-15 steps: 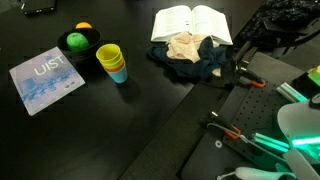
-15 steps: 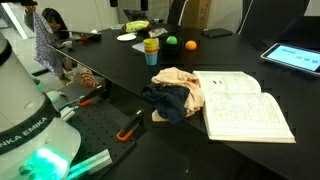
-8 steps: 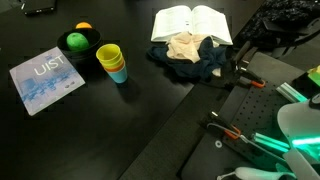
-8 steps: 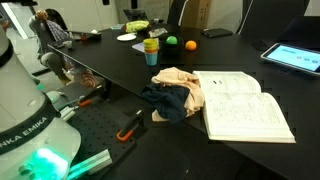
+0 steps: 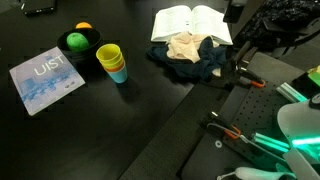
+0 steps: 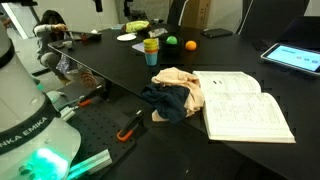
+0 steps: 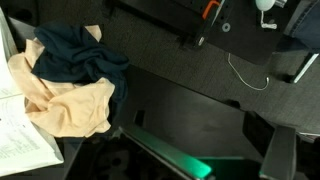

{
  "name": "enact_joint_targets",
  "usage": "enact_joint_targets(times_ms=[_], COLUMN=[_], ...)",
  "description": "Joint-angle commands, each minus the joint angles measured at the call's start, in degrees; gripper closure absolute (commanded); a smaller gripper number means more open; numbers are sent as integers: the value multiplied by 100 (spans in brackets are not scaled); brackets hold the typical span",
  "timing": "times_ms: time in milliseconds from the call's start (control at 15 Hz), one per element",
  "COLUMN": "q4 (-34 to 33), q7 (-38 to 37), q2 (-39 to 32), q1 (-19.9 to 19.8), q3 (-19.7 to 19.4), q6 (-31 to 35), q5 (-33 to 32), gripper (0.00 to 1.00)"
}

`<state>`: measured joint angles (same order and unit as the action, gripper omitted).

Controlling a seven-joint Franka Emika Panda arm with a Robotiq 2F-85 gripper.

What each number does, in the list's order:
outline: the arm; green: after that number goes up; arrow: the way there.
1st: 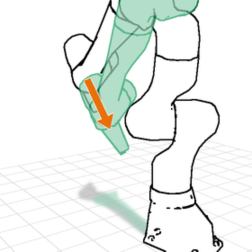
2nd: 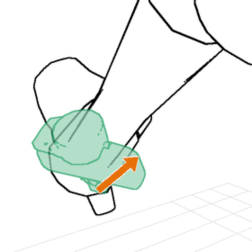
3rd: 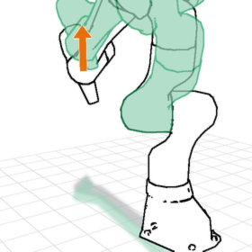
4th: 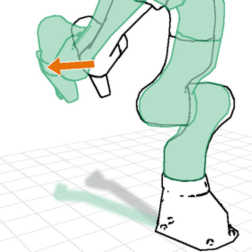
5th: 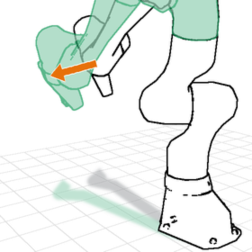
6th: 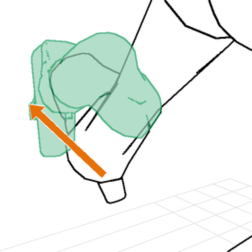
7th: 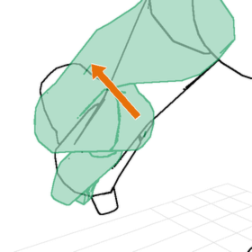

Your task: Separate the cups

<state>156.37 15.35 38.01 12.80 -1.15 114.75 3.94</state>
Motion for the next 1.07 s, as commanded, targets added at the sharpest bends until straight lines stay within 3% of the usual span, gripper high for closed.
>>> enact_joint_targets(times_ms=[0,600,1000], q4=[-269,-560,-740], q7=[217,467,588], q2=[-250,-563,-1171], q1=[50,212,266], q3=[34,156,312], q6=[12,267,345], q5=[138,165,12], gripper=[0,0,0])
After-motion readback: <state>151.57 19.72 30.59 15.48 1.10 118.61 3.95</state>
